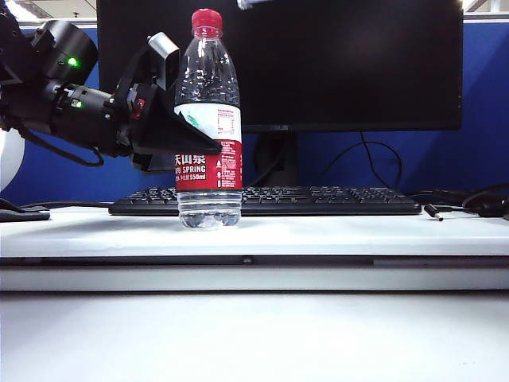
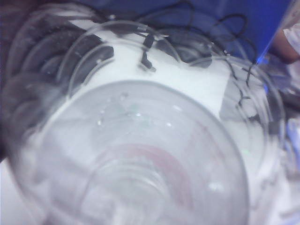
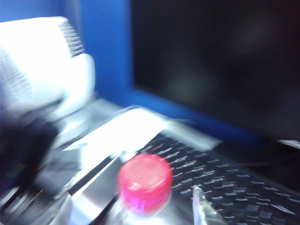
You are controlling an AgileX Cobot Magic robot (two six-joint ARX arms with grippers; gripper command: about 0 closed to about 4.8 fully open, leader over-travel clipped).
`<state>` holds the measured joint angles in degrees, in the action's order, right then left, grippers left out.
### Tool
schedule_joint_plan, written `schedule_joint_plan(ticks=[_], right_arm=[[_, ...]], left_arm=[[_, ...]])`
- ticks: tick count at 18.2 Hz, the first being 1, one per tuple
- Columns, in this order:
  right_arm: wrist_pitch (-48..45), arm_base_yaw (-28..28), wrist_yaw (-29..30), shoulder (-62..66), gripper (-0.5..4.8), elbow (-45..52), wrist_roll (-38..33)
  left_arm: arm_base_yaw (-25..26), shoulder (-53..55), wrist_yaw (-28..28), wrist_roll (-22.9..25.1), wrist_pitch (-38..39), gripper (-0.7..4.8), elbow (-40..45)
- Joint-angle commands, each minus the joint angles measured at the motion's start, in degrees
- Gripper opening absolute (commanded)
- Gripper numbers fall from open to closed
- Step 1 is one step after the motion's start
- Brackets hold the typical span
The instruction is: Unscrew the cap from the plastic bottle on the table.
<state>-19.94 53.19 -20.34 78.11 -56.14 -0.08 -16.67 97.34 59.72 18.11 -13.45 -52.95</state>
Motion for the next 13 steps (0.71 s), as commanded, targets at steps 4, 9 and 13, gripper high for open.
schedule_joint_plan(ticks=[4, 9, 13], right_arm=[[-10.3, 5.5, -15.0, 8.7, 3.35, -4.6, -3.4], [-6.8, 6.0, -18.5, 11.2, 3.35, -7.7, -3.4], [-5.1, 5.6, -18.5, 11.2, 3.32, -7.6, -3.8]], left_arm=[[-0.2, -0.1, 1.9, -1.2, -1.2, 2.72, -0.1], [-0.2, -0.1, 3.5, -1.7, -1.6, 2.72, -0.1], [-0.2, -0.1, 3.5, -1.7, -1.7, 2.71, -0.1]])
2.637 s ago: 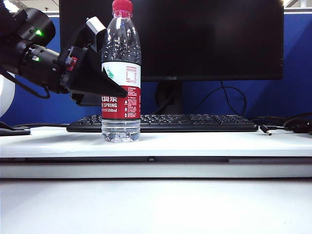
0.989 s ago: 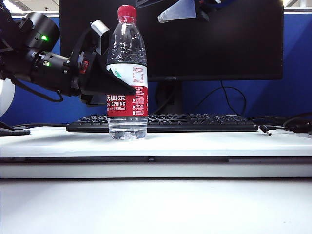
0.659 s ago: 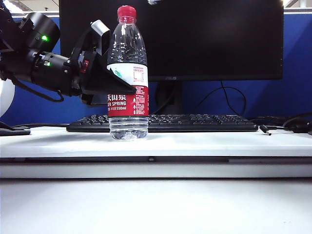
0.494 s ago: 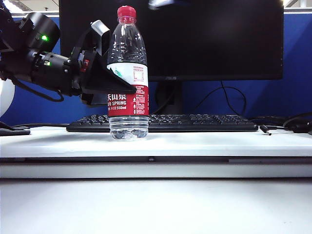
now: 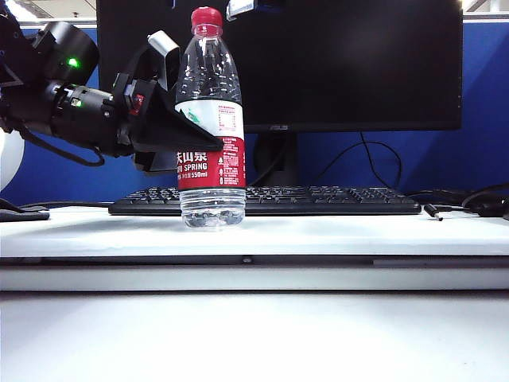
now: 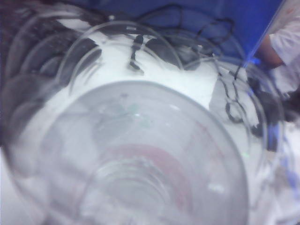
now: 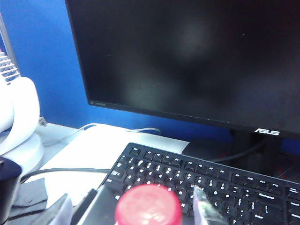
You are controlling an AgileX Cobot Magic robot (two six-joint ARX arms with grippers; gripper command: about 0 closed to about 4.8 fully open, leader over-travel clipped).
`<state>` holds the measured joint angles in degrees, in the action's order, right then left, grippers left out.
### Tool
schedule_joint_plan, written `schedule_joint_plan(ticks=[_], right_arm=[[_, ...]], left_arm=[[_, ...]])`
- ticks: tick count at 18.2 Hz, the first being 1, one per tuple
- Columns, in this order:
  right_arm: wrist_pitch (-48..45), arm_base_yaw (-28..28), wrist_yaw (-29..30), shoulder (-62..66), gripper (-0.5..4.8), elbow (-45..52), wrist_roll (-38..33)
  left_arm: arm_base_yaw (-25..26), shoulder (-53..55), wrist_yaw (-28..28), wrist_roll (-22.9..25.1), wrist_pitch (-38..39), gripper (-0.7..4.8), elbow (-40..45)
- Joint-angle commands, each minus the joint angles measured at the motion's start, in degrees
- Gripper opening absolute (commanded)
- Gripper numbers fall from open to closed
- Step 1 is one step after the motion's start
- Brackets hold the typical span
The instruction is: Unscrew the cap from the plastic bottle on the table.
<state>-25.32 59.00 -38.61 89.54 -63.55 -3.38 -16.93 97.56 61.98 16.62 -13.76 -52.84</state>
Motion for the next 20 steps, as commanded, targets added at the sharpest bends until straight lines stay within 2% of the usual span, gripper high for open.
schedule_joint_plan(ticks=[1, 2, 9, 10, 14, 15, 16, 17, 18, 20], right_arm=[[0.3, -0.7, -0.3, -0.2, 3.21, -0.2, -1.1], [0.2, -1.3, -0.3, 0.3, 3.01, -0.2, -1.2], [0.2, -2.2, 1.5, 1.4, 2.88, -0.2, -3.1], [0.2, -2.2, 1.5, 1.4, 1.92, -0.2, -3.1], [0.3, -2.3, 2.6, 1.4, 1.56, -0.2, -3.1], [0.3, -2.3, 4.3, 1.4, 1.15, -0.2, -3.1], [0.3, -2.2, 4.5, 1.3, 1.06, -0.2, -3.0], [0.5, -2.3, 6.1, 1.3, 0.88, -0.2, -3.0], [1.2, -2.3, 8.3, 1.3, 0.44, -0.2, -3.0], [3.0, -2.3, 12.0, 1.2, 0.38, -0.2, -2.6]], left_arm=[[0.0, -0.3, 1.3, -0.5, -1.4, 2.72, -0.2], [0.0, -0.3, 1.3, -0.6, -1.3, 2.71, -0.2], [0.0, -0.3, 1.3, -0.8, -0.9, 2.71, -0.2], [0.0, -0.3, 1.3, -0.8, -1.0, 2.71, -0.2], [0.0, -0.3, 1.3, -0.8, -1.0, 2.71, -0.2], [0.0, -0.3, 1.3, -0.8, -1.0, 2.71, -0.2], [0.0, -0.3, 1.3, -0.7, -1.0, 2.71, -0.2], [0.0, -0.3, 1.3, -0.7, -1.0, 2.71, -0.2], [0.0, -0.3, 1.3, -0.7, -1.0, 2.71, -0.2], [0.0, -0.3, 1.3, -0.7, -1.0, 2.71, -0.2]])
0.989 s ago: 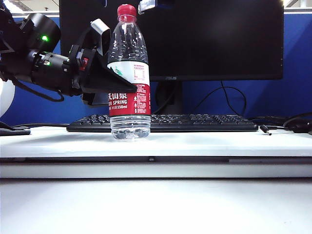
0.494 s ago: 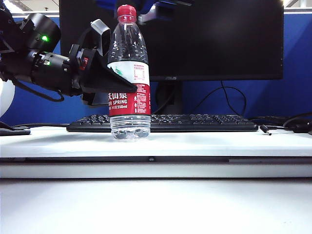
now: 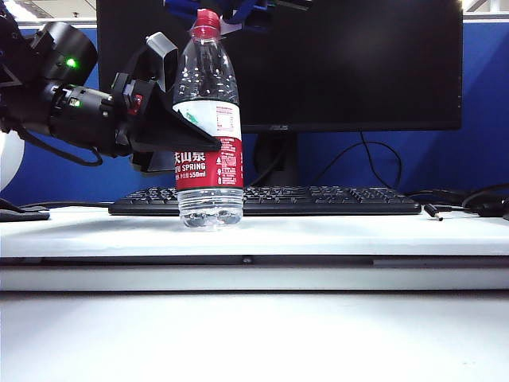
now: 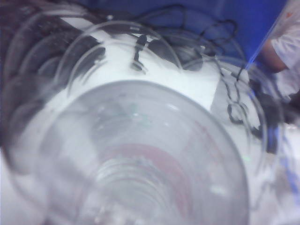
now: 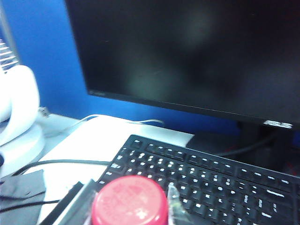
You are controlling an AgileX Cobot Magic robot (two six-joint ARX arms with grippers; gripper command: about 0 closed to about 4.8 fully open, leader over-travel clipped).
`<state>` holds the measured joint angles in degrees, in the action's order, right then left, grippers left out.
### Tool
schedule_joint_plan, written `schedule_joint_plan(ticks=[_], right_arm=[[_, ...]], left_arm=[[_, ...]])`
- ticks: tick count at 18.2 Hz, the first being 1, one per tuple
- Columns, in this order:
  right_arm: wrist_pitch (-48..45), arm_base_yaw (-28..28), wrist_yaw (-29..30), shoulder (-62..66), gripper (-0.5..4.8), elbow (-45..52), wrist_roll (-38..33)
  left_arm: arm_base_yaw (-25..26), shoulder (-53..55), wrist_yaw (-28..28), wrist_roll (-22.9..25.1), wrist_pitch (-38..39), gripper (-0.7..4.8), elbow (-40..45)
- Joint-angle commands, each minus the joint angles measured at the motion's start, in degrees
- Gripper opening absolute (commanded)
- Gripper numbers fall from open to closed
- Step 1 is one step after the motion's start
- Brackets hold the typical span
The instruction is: Unscrew the cap from the plastic bottle on the table.
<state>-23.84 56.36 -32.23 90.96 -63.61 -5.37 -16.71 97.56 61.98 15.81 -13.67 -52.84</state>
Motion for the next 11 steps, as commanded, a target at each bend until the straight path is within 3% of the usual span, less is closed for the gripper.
schedule_joint_plan(ticks=[1, 7, 9, 11], right_arm=[[2.9, 0.4, 7.0, -0.4, 0.38, -0.2, -0.5], [8.7, -3.7, 14.6, -4.5, 0.10, -0.1, -0.4], [11.0, -8.0, 24.7, -5.6, 0.08, -0.1, -0.7], [12.1, -10.5, 30.7, -5.6, 0.08, -0.1, -0.7]], left_arm=[[-0.2, -0.3, 1.3, 0.1, -1.0, 2.71, -0.2], [-0.2, -0.3, 1.3, 0.2, -0.5, 2.70, -0.2], [-0.2, -0.3, 1.3, 0.2, -0.6, 2.70, -0.2], [-0.2, -0.3, 1.8, 0.1, -0.5, 2.68, -0.2]])
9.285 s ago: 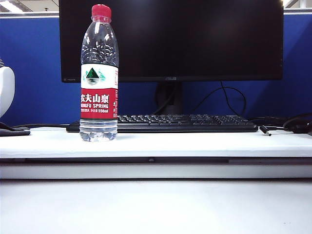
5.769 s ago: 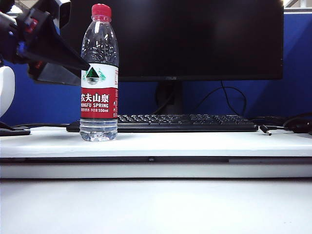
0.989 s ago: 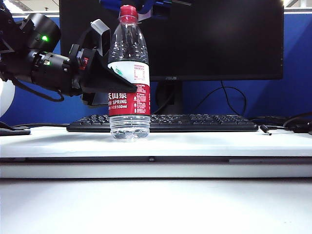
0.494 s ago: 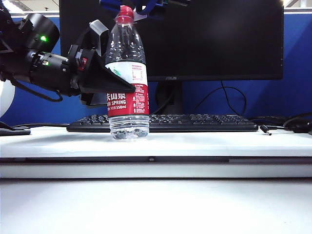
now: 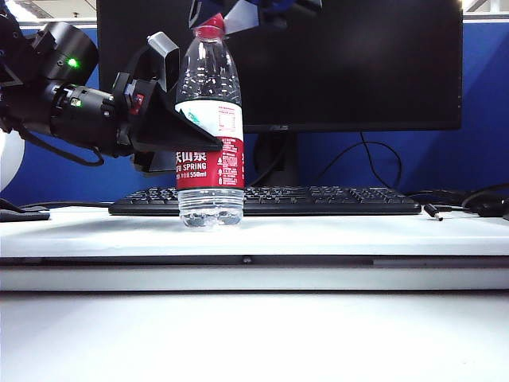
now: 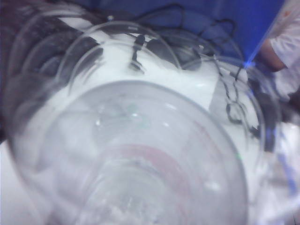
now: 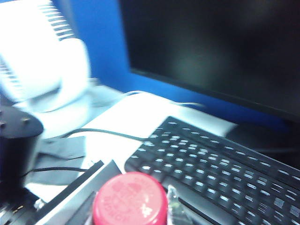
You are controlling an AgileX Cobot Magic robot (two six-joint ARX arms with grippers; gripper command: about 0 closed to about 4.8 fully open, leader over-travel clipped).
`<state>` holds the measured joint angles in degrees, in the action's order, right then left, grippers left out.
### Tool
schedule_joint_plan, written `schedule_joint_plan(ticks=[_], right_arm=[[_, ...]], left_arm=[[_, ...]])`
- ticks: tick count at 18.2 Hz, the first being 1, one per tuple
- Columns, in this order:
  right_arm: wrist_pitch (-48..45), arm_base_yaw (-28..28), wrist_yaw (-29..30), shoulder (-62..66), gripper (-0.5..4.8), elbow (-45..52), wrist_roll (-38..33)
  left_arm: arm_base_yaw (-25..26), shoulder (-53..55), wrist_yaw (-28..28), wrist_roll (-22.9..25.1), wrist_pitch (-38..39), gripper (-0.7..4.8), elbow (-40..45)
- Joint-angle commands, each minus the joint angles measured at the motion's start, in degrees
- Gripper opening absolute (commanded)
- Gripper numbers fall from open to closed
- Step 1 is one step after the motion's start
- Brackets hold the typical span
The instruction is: Unscrew the cap from the plastic bottle on the table.
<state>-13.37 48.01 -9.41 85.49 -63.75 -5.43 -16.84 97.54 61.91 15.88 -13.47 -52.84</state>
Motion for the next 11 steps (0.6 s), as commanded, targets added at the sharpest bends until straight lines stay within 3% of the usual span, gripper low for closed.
schedule_joint_plan(ticks=[1, 7, 11], right_arm=[[1.6, -3.6, 12.4, -0.1, 0.08, 0.0, -0.6], [2.9, -11.1, 41.6, -0.1, 0.08, 0.0, -0.2], [4.6, -14.4, 51.7, -0.1, 0.08, 0.0, -0.2]], left_arm=[[-0.1, -0.3, 2.1, 0.0, -0.7, 2.68, -0.2], [-0.1, -0.3, 2.4, 0.0, -0.7, 2.68, -0.2], [-0.1, -0.3, 2.3, 0.1, -0.7, 2.68, -0.2]])
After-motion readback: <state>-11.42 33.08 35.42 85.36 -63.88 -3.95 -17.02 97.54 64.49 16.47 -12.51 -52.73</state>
